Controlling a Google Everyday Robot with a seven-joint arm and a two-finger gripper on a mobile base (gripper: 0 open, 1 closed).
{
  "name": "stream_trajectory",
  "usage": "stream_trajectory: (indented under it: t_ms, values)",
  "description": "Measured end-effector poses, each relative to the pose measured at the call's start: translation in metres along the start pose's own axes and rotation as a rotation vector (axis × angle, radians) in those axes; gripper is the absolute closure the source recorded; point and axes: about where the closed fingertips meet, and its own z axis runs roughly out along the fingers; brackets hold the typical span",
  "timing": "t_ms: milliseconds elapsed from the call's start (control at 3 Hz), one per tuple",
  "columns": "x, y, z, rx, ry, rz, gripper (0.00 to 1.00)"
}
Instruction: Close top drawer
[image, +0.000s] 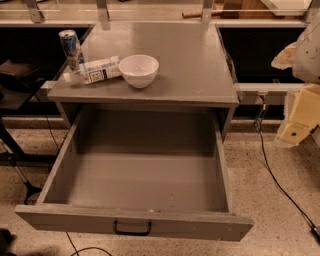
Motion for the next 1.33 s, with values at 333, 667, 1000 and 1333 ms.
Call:
stream_trajectory:
  t_ms: [333, 667, 1000, 1333]
  values:
    - [0.0, 0.0, 0.0, 0.0, 0.0, 0.0, 0.0]
    - [-0.002, 0.017, 0.007, -0.004, -0.014, -0.012, 0.0]
    - [-0.002, 0.045, 0.02, -0.025, -0.032, -0.031, 0.0]
    - [-0.004, 0.073, 0.042, -0.062, -0.049, -0.054, 0.0]
